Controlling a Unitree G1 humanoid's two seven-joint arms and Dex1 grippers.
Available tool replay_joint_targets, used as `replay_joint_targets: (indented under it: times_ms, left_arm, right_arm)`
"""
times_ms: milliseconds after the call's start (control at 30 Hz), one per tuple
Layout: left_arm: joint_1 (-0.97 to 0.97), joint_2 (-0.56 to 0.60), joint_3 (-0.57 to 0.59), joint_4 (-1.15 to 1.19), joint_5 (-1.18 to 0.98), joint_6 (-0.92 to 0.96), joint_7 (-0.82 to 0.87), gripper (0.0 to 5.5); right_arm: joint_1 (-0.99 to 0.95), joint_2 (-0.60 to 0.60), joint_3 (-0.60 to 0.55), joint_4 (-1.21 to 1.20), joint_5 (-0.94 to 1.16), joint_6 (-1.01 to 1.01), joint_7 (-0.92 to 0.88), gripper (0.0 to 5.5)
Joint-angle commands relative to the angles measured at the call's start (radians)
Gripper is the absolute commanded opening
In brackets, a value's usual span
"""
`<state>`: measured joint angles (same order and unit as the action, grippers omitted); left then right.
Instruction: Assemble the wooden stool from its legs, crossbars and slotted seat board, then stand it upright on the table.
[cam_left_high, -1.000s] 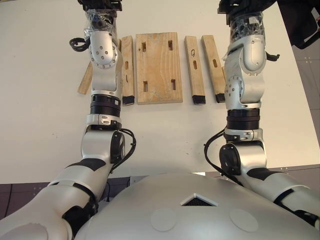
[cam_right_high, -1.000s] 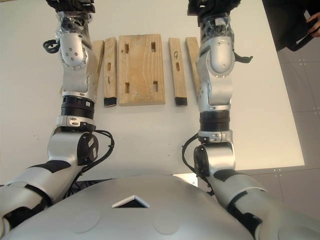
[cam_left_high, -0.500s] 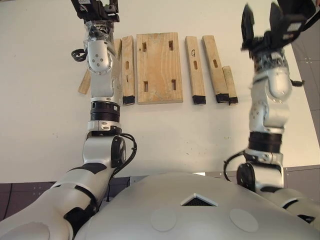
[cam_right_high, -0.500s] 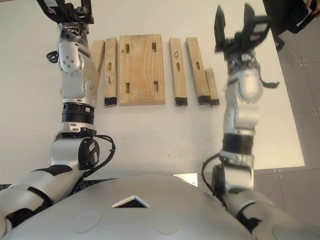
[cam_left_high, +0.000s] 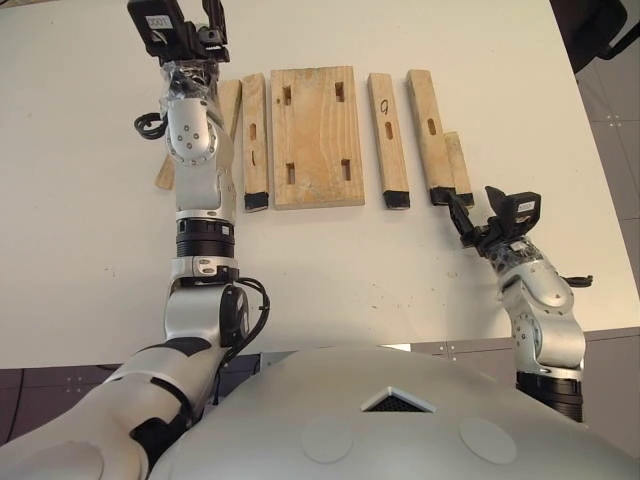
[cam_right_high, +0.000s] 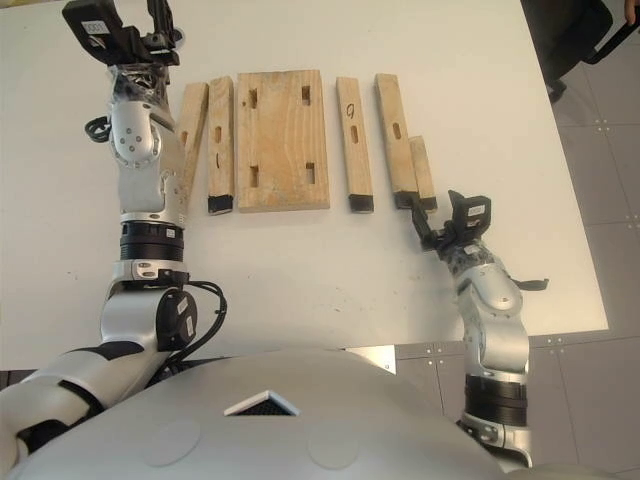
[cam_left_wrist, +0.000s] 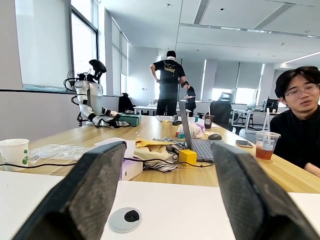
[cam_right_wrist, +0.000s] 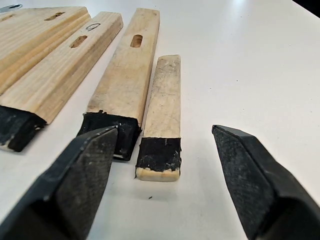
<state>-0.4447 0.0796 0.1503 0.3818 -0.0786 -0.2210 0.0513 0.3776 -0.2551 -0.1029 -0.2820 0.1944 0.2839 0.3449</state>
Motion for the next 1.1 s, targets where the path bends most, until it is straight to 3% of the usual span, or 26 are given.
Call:
replay_joint_targets:
  times_ms: [33, 400, 1100]
  left_arm:
    - [0.010, 0.002, -0.003, -0.021, 0.006, 0.023, 0.000, 3.12]
    - [0.042, -0.008, -0.001, -0.060, 0.012, 0.044, 0.014, 3.12]
    - [0.020, -0.004, 0.006, -0.053, 0.003, 0.070, 0.012, 3.12]
  right_arm:
    - [0.035, -0.023, 0.003, -0.003, -0.008, 0.027, 0.006, 3.43]
    - [0.082, -0.013, -0.029, -0.056, 0.061, -0.042, 0.073, 3.43]
    - [0.054, -0.016, -0.017, 0.056, -0.035, -0.026, 0.018, 3.43]
